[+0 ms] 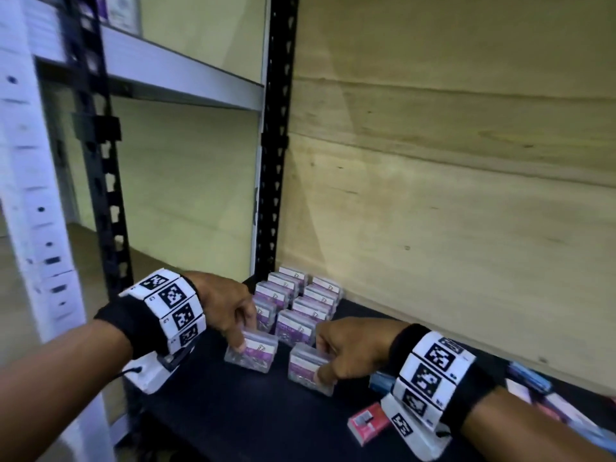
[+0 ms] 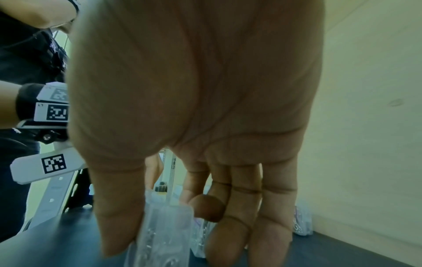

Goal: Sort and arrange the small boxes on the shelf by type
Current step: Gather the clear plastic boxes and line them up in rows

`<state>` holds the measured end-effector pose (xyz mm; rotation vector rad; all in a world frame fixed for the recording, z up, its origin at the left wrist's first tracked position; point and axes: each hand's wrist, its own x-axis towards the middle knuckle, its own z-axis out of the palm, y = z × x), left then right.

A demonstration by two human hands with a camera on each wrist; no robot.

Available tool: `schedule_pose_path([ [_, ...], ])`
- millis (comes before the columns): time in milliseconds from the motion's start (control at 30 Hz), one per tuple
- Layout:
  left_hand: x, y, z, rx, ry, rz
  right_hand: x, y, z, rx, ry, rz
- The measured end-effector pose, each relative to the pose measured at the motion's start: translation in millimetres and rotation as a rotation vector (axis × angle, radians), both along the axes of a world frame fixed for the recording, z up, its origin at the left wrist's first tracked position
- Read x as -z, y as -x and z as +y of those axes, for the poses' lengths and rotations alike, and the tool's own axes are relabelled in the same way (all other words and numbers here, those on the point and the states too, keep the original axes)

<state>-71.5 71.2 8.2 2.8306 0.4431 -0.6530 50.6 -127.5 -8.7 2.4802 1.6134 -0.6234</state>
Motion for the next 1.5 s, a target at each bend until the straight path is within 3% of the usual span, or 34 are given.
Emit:
schedule_pose_path([
  [400,12,0,16,-0.034,0.005,-0.069,5,-3,6,-0.003,-0.072,-0.008],
  [900,20,-3,15,0.014,0.010,-0.170,2,-14,-5,-0.084,-0.181,0.111],
  [1500,23,-2,36,0.051,-0.062,-0.223,9,-5,25,-0.131,-0.201,0.032],
])
